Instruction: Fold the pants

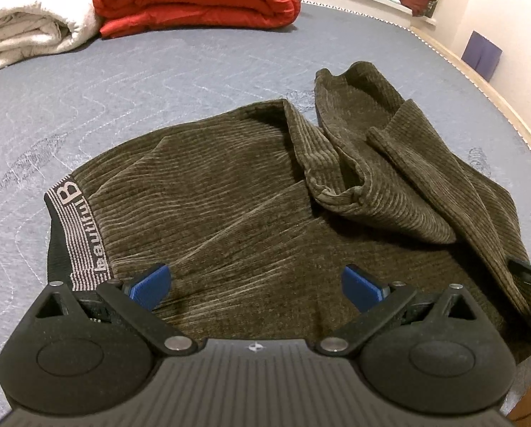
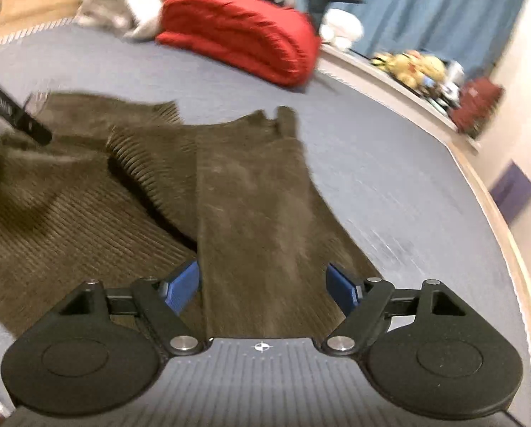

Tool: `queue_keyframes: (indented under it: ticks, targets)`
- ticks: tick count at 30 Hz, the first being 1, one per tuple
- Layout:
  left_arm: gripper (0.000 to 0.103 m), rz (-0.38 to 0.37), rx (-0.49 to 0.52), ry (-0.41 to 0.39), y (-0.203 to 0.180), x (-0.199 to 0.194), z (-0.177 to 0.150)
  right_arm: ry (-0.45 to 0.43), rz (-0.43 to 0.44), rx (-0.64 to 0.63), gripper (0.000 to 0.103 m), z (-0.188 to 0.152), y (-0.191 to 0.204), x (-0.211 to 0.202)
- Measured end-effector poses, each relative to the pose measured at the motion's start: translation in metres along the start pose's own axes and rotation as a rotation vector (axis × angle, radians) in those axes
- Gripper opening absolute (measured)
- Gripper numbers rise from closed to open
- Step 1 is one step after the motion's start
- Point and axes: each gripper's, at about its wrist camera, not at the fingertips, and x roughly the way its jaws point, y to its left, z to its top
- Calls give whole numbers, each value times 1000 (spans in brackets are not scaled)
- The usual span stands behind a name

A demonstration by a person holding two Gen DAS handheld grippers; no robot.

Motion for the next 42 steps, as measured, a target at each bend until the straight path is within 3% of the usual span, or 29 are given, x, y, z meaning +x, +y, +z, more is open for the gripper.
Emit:
queue_keyframes:
  ticks: [8, 14, 16, 18, 20, 21, 24, 28, 32, 36, 42]
  targets:
    - [102, 21, -13, 16, 7, 4, 1, 33, -7, -95, 80, 34, 39, 62]
    - [102, 11, -9, 17, 11, 4, 1, 78, -40, -116, 78, 39, 38, 89]
    - [102, 13, -14, 17, 13, 5, 1, 90, -35, -107, 69, 37, 31, 91]
    - [102, 14, -19, 19, 14, 5, 2, 104, 21, -80, 41, 34, 23, 89]
    - [102, 10, -19, 20, 14, 6, 3, 102, 46, -72, 31, 32, 20, 83]
    - [102, 7, -15, 20, 13, 5, 3, 100, 38, -80, 18, 30, 18, 80]
    - [102, 3, -2, 18, 9, 4, 1, 83, 53, -29, 9, 26, 2, 66]
    - [102, -5, -1, 13, 7, 0, -1, 42, 22, 95, 8, 17, -37, 40]
    - [102, -1, -9, 13, 9, -1, -1, 24, -23, 239, 7, -8, -86, 13]
    - [102, 3, -17, 18, 11, 0, -1, 67, -110, 379, 0, -56, -139, -8]
    - [102, -18, -4, 15, 1, -1, 0, 310, -258, 660, 0, -160, -206, -14]
